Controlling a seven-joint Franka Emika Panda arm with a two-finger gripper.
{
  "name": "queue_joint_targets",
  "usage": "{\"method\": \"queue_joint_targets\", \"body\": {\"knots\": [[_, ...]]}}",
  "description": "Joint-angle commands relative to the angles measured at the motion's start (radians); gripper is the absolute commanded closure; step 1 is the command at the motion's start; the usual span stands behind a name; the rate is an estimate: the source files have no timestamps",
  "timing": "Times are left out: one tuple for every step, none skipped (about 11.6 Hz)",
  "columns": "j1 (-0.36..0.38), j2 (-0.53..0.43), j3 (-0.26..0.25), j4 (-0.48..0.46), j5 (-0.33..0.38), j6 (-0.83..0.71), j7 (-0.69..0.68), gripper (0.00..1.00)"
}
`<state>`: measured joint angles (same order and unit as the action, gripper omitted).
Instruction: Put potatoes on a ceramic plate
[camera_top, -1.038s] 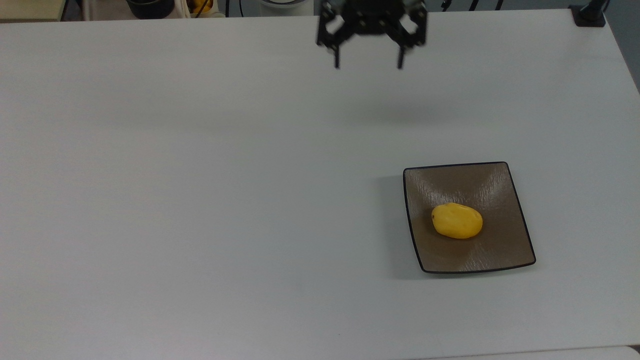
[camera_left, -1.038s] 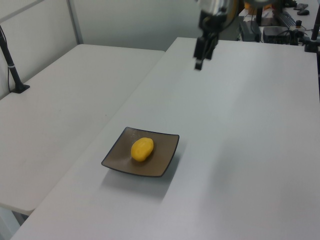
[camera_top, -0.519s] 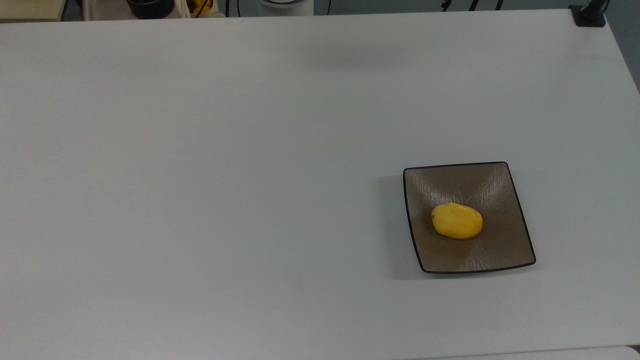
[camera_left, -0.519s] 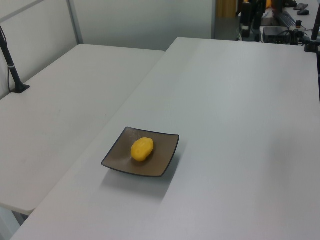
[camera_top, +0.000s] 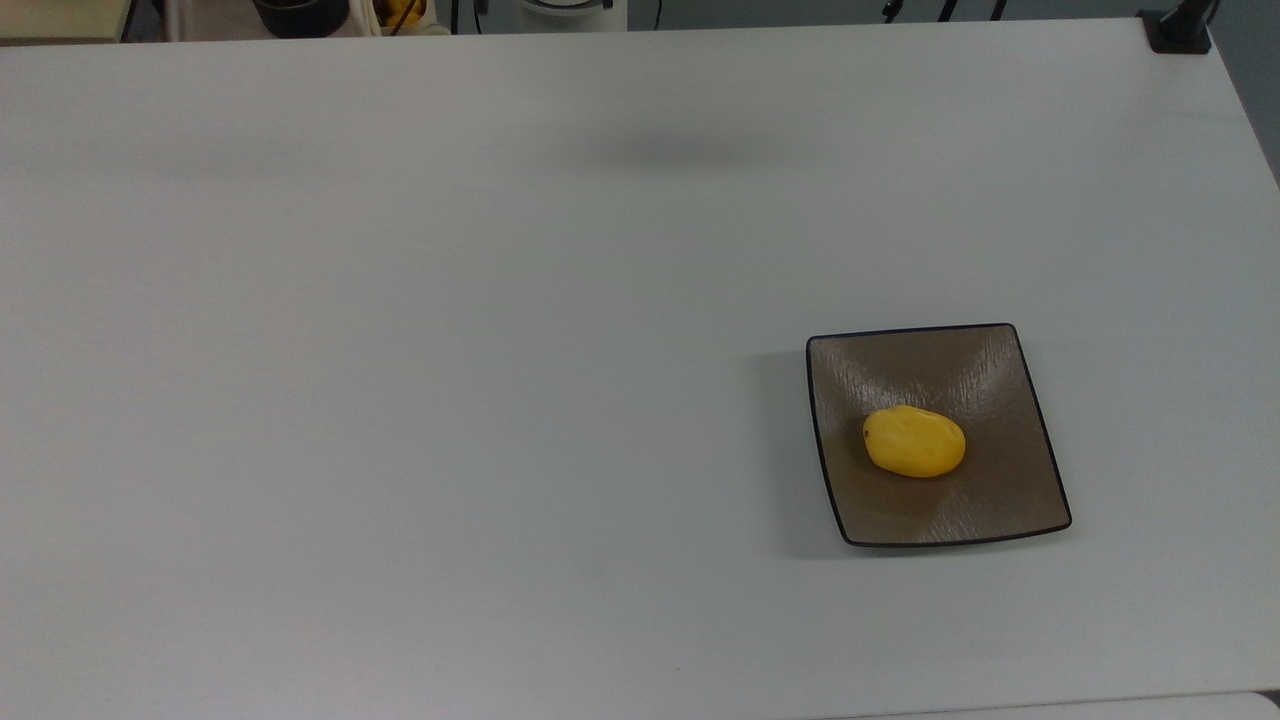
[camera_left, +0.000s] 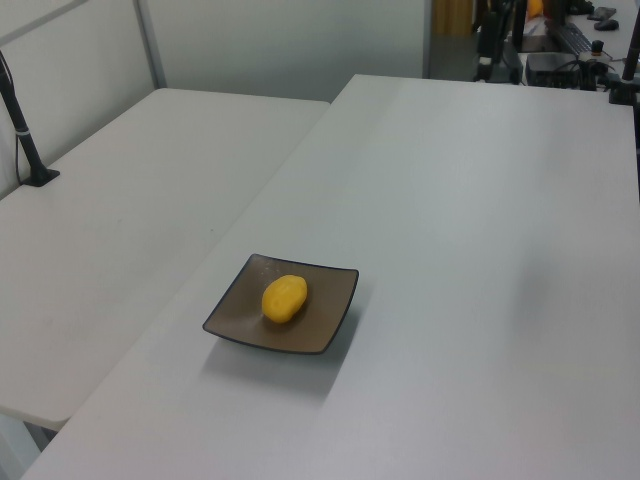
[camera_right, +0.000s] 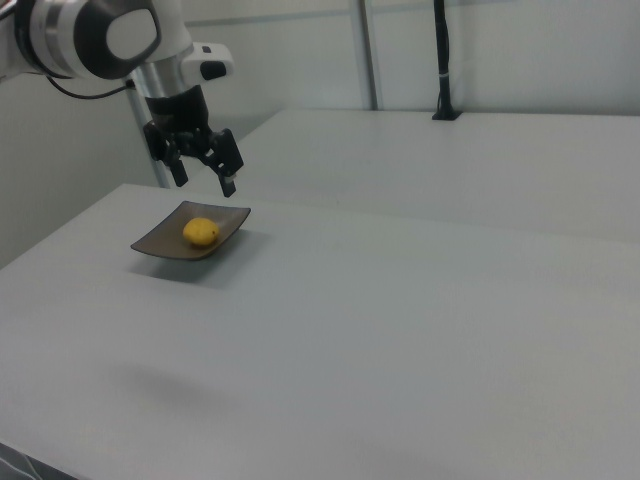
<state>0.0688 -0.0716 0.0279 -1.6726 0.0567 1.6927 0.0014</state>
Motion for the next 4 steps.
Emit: {"method": "queue_joint_targets", "body": {"knots": [[-0.007,0.033,0.003,-0.003,0.015,0.071,-0.052,0.00],[-0.003,0.035,0.001,-0.003,0.015,0.071,-0.052,0.00],[-0.001,0.039,0.003,-0.001,0.017,0.071,-0.052,0.00],[0.000,0.046,0.003,0.001,0.017,0.071,-0.052,0.00]]}}
